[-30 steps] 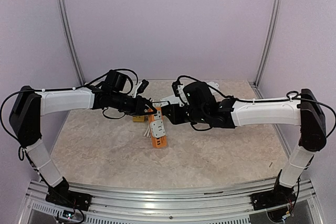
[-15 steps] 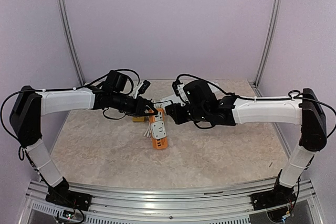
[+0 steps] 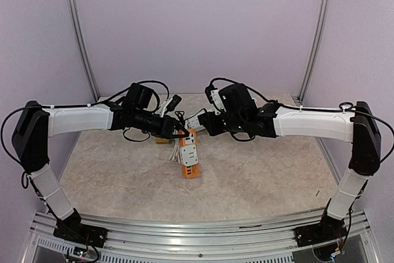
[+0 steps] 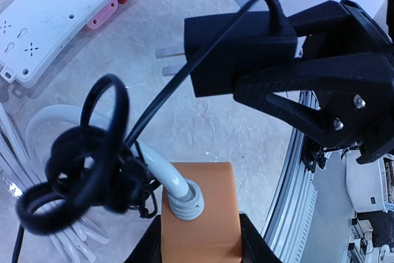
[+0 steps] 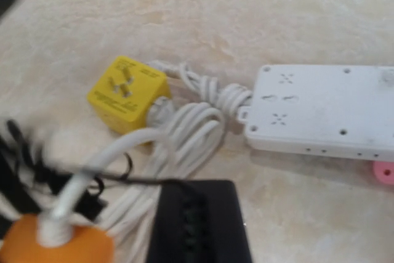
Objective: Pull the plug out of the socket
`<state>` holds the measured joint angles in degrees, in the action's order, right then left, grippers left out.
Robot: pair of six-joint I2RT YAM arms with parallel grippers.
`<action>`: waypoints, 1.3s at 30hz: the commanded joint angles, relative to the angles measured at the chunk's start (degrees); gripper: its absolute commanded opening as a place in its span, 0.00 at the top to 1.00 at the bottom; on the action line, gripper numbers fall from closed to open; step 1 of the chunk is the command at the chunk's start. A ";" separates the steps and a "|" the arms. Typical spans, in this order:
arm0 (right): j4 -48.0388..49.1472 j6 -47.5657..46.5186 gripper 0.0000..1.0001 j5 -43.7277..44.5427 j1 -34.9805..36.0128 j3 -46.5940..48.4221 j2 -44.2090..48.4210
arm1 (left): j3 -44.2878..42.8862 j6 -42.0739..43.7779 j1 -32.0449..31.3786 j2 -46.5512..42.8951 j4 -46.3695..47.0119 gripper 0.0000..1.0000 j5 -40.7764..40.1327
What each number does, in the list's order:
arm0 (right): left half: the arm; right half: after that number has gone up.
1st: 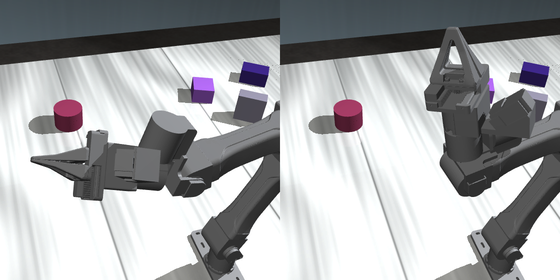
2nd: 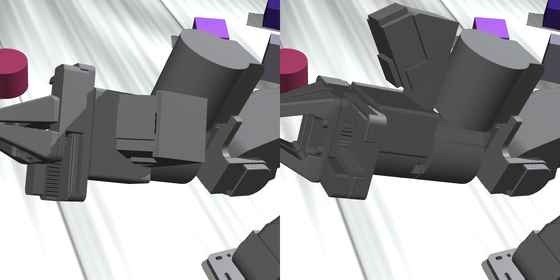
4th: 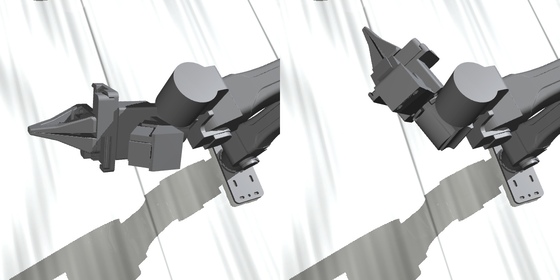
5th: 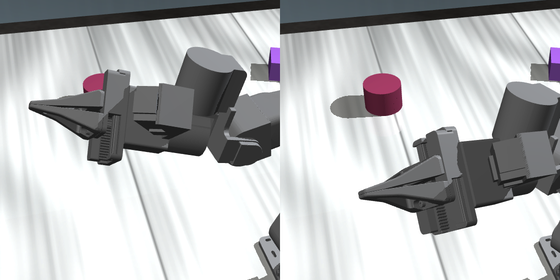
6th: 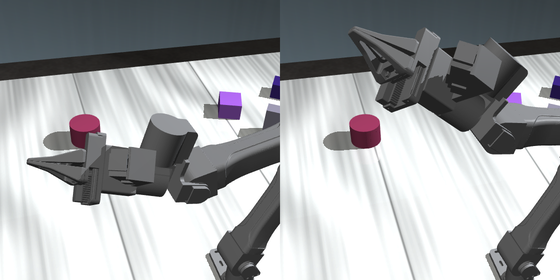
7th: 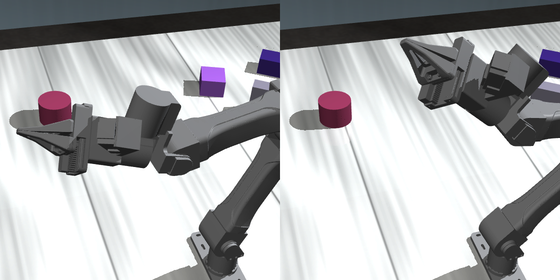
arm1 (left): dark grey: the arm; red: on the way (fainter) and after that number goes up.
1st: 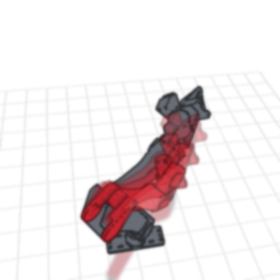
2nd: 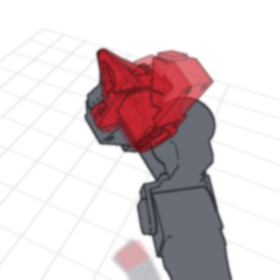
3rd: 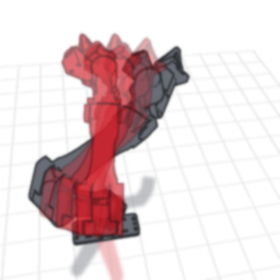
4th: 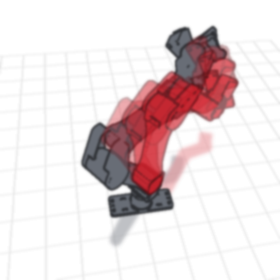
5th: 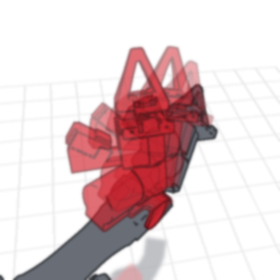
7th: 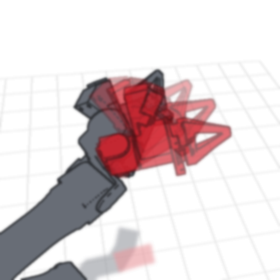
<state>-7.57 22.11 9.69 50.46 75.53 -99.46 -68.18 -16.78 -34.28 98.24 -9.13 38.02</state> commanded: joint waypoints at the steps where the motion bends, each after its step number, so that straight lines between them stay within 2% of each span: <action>1: 0.55 -0.04 1.00 1.38 -2.85 2.25 -1.71 | -1.27 1.84 -0.67 -1.63 0.98 0.84 2.98; 11: 1.14 0.69 1.00 2.31 -5.52 2.32 -2.55 | -1.34 2.12 -0.96 -1.73 0.73 0.84 2.58; 25: 1.29 0.92 1.00 4.33 -8.06 -0.35 1.80 | -0.90 -1.11 1.48 -1.12 2.15 0.84 3.94; 33: -0.90 -0.06 1.00 8.66 -8.70 -2.12 6.41 | -0.65 -4.63 4.57 -0.33 1.81 0.84 2.58; 39: -1.87 0.12 1.00 11.22 -8.97 -6.13 14.22 | -0.62 -5.29 5.45 -0.24 1.78 0.84 2.31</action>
<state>-8.12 22.15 17.58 42.09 71.90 -91.18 -68.18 -20.86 -29.21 98.21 -9.02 39.64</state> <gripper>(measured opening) 0.256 0.327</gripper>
